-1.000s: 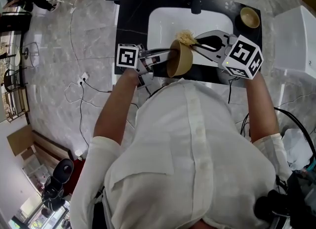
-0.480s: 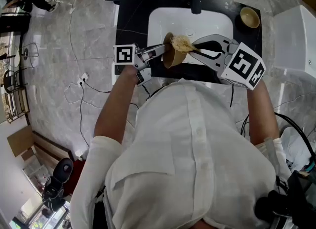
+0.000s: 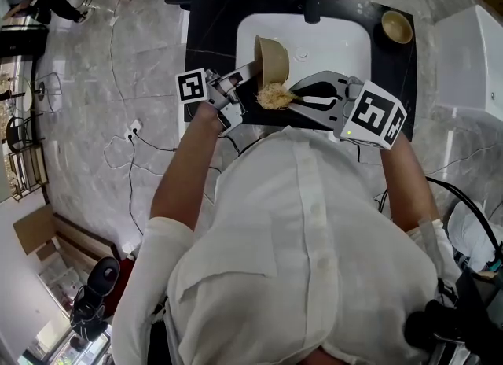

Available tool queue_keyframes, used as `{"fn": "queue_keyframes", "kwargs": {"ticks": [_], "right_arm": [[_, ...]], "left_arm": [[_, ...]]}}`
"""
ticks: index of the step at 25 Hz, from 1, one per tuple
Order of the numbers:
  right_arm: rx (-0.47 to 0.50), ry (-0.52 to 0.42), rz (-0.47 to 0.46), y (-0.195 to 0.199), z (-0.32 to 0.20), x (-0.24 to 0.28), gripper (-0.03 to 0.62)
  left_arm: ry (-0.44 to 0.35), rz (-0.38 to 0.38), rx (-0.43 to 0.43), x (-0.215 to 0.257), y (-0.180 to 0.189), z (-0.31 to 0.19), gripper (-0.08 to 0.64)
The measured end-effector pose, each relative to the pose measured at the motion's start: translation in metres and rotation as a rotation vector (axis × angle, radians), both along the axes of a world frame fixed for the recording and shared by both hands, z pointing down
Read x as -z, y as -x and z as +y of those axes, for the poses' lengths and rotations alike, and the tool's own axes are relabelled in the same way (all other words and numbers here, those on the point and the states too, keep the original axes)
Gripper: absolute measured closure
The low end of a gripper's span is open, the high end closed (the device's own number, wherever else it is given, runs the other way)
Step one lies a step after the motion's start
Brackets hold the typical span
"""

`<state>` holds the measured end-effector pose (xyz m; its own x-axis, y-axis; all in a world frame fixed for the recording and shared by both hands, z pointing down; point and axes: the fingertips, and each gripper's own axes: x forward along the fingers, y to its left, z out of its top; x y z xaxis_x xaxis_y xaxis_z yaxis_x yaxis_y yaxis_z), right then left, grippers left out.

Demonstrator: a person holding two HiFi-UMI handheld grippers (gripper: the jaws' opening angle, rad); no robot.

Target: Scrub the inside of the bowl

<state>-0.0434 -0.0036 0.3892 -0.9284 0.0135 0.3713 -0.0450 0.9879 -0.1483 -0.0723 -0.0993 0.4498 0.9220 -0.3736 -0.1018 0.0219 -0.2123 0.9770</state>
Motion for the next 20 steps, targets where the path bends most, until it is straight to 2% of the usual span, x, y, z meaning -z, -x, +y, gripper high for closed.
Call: {"fn": "queue_keyframes", "kwargs": {"ticks": [3, 7, 14, 17, 20], "right_arm": [[0.021, 0.005, 0.011, 0.008, 0.006, -0.013, 0.558], [0.011, 0.013, 0.07, 0.008, 0.0, -0.039, 0.558], [0.013, -0.008, 0.178, 0.007, -0.013, -0.067, 0.558], [-0.011, -0.01, 0.226, 0.0, -0.022, -0.077, 0.558], [-0.033, -0.012, 0.256, 0.0, -0.03, -0.081, 0.558]], "left_arm": [[-0.019, 0.068, -0.02, 0.015, -0.003, 0.002, 0.549], [-0.063, 0.078, -0.092, 0.026, -0.009, 0.009, 0.549], [-0.122, -0.037, -0.235, 0.018, -0.013, 0.03, 0.549], [-0.17, -0.113, -0.317, 0.009, -0.015, 0.04, 0.549], [-0.169, -0.149, -0.346, 0.003, -0.012, 0.041, 0.549]]}}
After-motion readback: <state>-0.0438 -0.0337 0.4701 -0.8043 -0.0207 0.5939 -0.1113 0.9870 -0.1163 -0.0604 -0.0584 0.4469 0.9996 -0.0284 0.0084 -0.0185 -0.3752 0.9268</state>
